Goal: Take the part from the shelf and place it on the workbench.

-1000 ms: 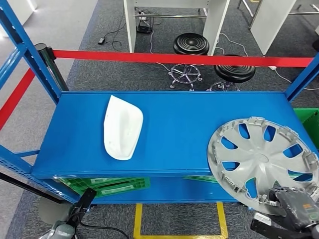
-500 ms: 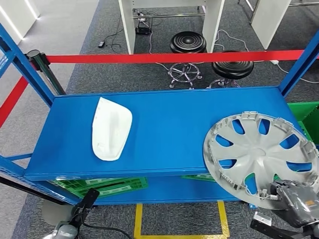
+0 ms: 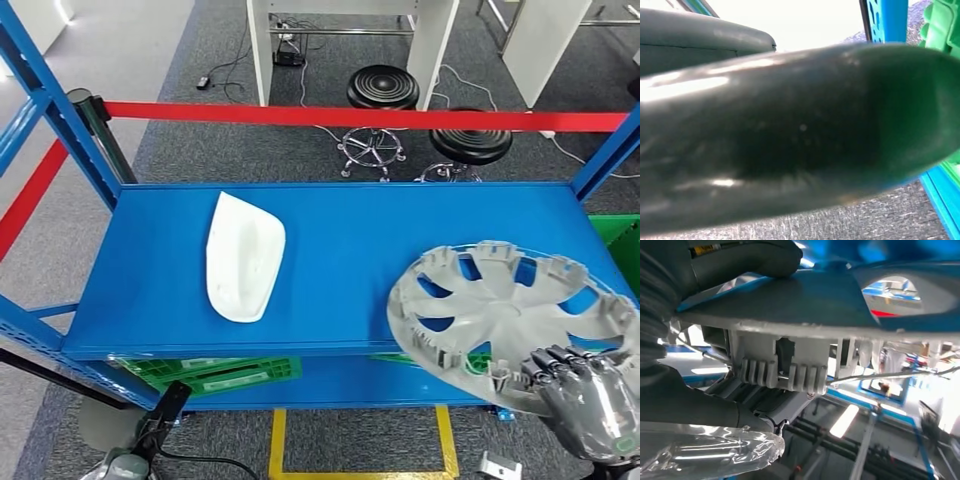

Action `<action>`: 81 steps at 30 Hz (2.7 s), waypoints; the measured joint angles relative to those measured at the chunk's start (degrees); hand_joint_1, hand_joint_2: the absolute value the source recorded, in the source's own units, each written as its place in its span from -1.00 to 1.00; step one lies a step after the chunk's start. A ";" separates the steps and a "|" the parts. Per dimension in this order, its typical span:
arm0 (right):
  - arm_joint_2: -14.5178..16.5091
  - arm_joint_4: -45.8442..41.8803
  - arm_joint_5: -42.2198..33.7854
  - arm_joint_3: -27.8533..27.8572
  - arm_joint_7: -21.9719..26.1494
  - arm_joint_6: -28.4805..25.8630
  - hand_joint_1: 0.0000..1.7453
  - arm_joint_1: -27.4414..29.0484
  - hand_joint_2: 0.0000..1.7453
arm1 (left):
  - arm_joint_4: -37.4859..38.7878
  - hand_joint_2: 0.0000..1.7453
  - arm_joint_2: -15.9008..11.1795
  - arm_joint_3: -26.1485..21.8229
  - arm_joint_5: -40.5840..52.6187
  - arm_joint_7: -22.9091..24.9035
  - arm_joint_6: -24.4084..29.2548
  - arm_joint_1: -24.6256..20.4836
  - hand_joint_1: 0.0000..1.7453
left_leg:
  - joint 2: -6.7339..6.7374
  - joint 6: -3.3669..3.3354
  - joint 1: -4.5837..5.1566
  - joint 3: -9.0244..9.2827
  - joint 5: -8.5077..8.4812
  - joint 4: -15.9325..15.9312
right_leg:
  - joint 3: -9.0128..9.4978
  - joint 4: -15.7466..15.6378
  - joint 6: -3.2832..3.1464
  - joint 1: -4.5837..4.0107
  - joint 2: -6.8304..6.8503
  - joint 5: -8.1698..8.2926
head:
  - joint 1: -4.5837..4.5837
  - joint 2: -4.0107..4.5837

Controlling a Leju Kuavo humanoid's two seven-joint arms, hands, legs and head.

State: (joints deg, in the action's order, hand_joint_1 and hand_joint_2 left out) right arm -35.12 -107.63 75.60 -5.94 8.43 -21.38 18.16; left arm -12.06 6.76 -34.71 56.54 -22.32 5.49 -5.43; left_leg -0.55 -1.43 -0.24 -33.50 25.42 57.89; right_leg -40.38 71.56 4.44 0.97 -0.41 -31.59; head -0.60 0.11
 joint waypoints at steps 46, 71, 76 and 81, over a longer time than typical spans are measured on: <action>7.90 -1.82 11.23 -21.10 -2.32 -10.50 1.00 -10.37 1.00 | 0.02 -1.00 0.38 0.04 1.21 1.01 -0.12 0.97 -1.00 | -0.09 2.95 0.08 -6.09 6.80 13.18 | 6.18 -12.44 -2.91 -0.04 -0.15 6.23 | -0.13 0.00; 12.22 3.16 14.41 -33.35 -5.96 -12.81 1.00 -18.70 1.00 | 0.02 1.00 0.91 0.03 1.51 -0.72 -2.97 0.42 -1.00 | -0.25 1.67 0.22 -0.93 -0.58 0.35 | 6.29 -12.36 -1.83 -0.60 -0.19 6.03 | 0.04 0.00; 12.28 3.54 14.41 -33.53 -6.28 -13.00 1.00 -18.88 1.00 | 0.02 1.00 0.73 0.09 1.69 -1.25 -3.96 0.45 -1.00 | -0.09 3.11 -0.01 -5.91 5.52 11.19 | 6.34 -12.77 -3.08 -0.25 -0.01 6.36 | -0.42 0.00; 12.28 3.96 14.42 -33.65 -6.79 -13.09 1.00 -18.71 1.00 | 0.02 1.00 0.55 0.05 1.25 0.43 -2.08 0.56 -1.00 | -0.05 3.35 -0.30 -5.45 1.72 9.68 | 6.49 -12.74 -3.02 -0.15 -0.09 6.25 | -0.40 0.00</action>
State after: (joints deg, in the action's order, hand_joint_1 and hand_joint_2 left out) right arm -22.84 -103.67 90.01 -39.59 1.64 -34.47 -0.55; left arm -12.04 7.32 -34.66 57.79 -21.90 3.40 -4.87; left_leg -0.61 1.92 -0.54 -38.95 27.14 67.58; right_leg -33.89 58.82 1.43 0.82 -0.51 -25.33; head -1.00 0.11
